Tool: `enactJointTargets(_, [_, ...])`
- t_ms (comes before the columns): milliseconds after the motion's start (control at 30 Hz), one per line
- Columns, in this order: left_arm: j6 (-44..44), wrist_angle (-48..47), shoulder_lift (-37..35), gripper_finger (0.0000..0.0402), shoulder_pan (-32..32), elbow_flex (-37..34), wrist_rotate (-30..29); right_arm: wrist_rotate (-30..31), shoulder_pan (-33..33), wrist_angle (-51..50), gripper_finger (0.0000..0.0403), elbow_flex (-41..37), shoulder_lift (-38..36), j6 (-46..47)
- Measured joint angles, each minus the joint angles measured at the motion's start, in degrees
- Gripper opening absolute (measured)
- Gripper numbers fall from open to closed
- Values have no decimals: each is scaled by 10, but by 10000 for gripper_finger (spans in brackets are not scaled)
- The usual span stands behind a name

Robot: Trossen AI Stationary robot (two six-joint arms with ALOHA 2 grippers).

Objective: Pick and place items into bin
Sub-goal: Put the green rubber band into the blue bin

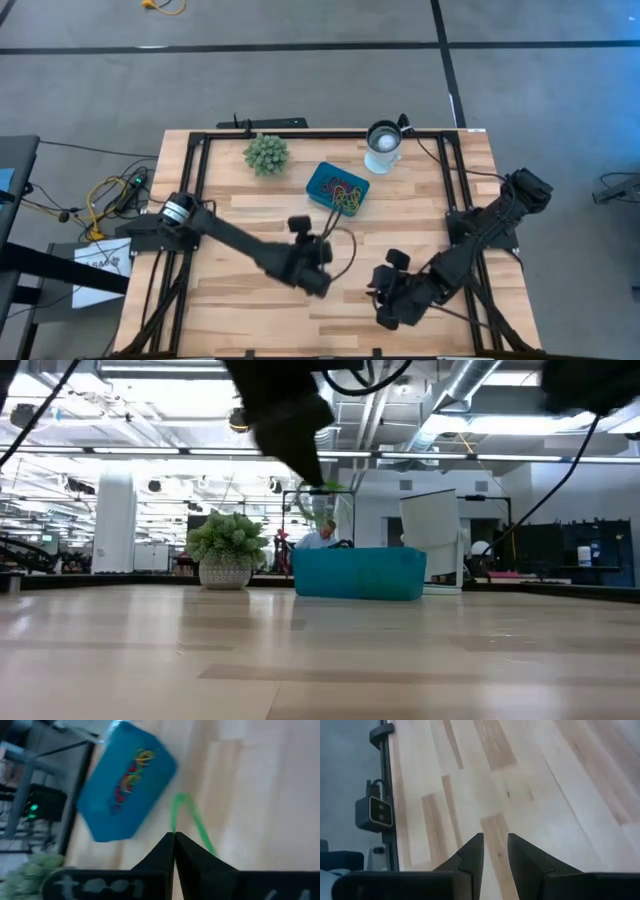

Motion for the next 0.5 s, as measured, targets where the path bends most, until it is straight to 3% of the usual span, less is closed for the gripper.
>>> enactJointTargets(233, [32, -13, 0, 0, 105, 56, 3, 52, 71, -35, 82, 0, 0, 104])
enactJointTargets(500, [70, 20, -1, 0, 205, 82, 59, 106, 131, -40, 82, 0, 0, 163])
